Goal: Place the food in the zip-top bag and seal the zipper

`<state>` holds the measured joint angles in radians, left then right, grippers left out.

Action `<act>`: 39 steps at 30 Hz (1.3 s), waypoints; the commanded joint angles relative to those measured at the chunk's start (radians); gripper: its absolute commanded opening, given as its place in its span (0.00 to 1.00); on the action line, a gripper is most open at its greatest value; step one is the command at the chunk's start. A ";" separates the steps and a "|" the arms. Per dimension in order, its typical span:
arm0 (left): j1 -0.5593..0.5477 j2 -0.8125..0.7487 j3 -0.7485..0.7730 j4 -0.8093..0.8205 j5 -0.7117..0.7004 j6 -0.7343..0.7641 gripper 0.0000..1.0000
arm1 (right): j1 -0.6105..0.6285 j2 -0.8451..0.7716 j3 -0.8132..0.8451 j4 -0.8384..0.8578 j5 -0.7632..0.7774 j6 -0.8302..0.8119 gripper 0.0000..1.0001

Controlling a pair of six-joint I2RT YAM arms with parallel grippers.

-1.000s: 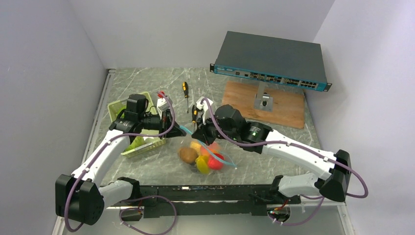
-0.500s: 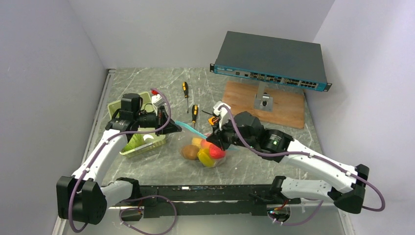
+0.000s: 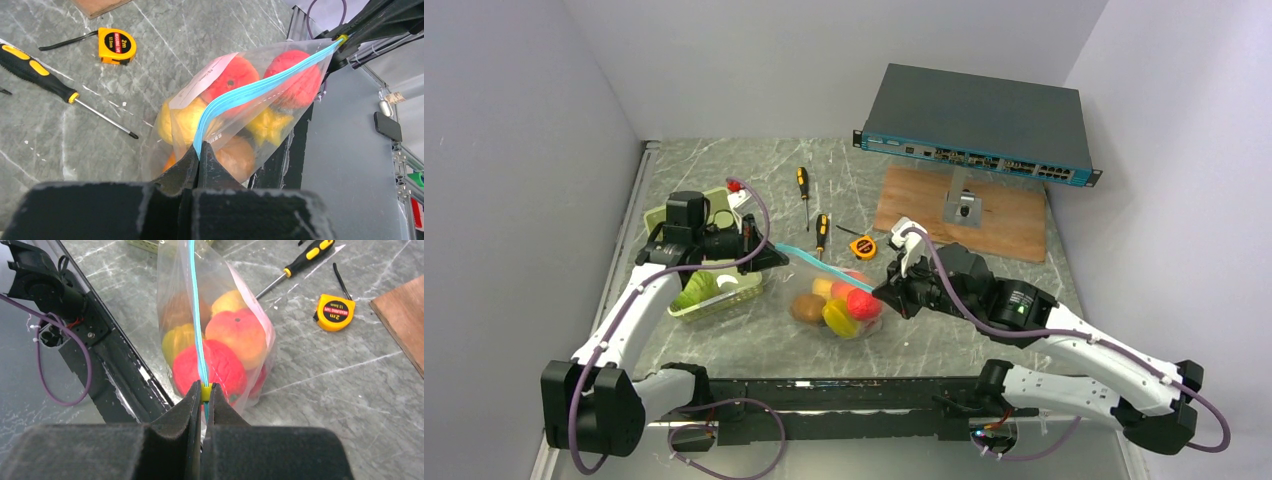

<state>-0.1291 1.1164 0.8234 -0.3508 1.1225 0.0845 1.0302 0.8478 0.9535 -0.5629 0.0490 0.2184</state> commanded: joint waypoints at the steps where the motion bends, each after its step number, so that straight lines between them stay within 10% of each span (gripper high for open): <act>1: 0.035 0.002 0.025 0.008 -0.094 0.028 0.00 | -0.002 -0.063 0.011 -0.079 0.040 0.025 0.00; 20: 0.038 0.022 0.033 -0.008 -0.070 0.039 0.00 | 0.000 -0.110 -0.010 -0.123 0.052 0.058 0.00; 28: 0.034 0.020 0.028 0.011 -0.027 0.032 0.00 | 0.000 0.063 0.112 -0.026 0.005 -0.008 0.55; 39: 0.012 0.009 0.023 0.014 0.002 0.044 0.00 | -0.026 0.335 0.296 0.057 -0.114 -0.106 0.71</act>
<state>-0.1055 1.1370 0.8238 -0.3634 1.0943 0.0933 1.0218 1.1259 1.1748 -0.5797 0.0097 0.1570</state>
